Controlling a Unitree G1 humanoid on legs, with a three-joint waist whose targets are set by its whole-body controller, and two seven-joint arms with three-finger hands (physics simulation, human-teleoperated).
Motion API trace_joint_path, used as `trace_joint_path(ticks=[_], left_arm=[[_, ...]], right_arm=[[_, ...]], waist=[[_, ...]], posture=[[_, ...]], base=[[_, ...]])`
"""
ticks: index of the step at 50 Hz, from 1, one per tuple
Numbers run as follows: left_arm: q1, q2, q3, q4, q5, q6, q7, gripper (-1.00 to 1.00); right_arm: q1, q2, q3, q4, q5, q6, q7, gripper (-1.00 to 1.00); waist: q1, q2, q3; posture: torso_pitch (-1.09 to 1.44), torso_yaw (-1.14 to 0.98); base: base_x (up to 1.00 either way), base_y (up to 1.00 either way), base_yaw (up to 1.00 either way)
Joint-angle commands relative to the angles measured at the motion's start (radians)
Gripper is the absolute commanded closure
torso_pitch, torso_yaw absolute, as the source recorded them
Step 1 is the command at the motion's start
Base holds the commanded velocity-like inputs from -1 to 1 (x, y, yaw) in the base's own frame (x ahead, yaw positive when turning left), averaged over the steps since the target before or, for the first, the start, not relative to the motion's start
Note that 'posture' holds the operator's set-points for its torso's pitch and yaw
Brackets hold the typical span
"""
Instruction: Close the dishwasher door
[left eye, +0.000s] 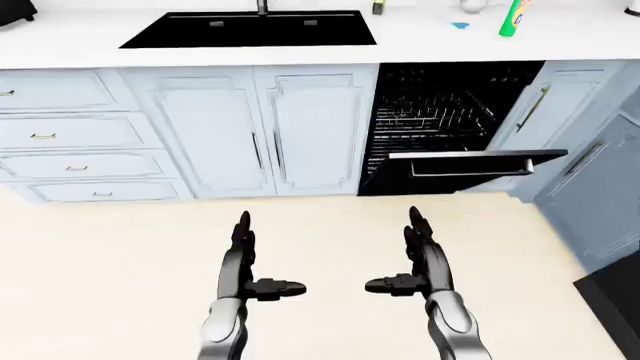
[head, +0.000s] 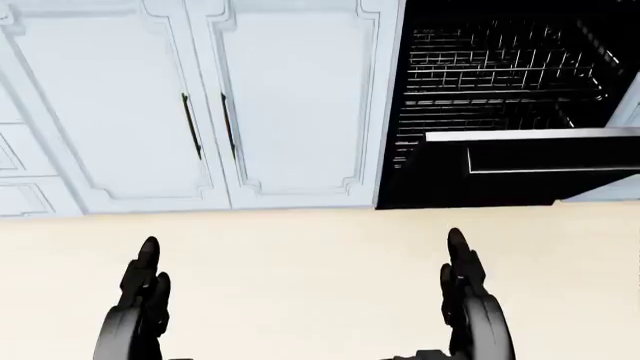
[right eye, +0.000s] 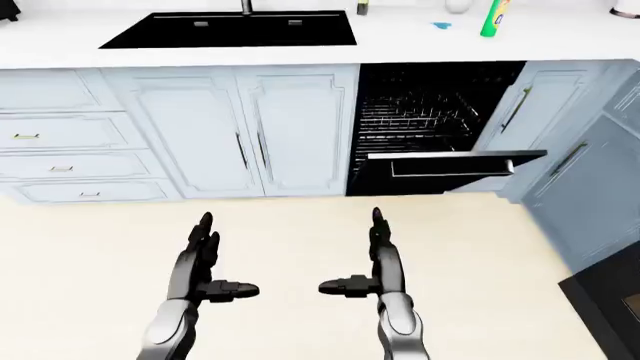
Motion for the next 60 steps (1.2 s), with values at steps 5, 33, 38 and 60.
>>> trace_joint_path(ticks=[5,33,38,60], left_arm=[[-0.031,0.003,0.002,-0.084,-0.005,-0.058,-0.001,-1.0],[-0.095,0.037,0.05,-0.325,-0.044,0.223,-0.02,-1.0],[-0.145,0.059,0.077,-0.445,-0.058,0.382,-0.023,-1.0],[-0.485,0.205,0.174,-0.532,-0.155,0.766,0.028,-1.0]], right_arm=[[-0.031,-0.006,-0.001,-0.076,-0.005,-0.064,0.004,-1.0],[-0.086,-0.015,-0.005,-0.342,-0.04,0.236,-0.018,-1.0],[-0.149,-0.015,-0.018,-0.402,-0.028,0.341,-0.04,-1.0],[-0.479,-0.103,-0.062,-0.582,-0.006,0.846,-0.053,-1.0]], waist=[[0.007,-0.007,-0.017],[0.009,-0.003,-0.088],[0.007,0.0,-0.088],[0.01,0.004,-0.078]], posture=[[0.0,0.0],[0.0,0.0],[0.0,0.0],[0.0,0.0]], base=[[0.0,0.0,0.0],[0.0,0.0,0.0],[0.0,0.0,0.0],[0.0,0.0,0.0]])
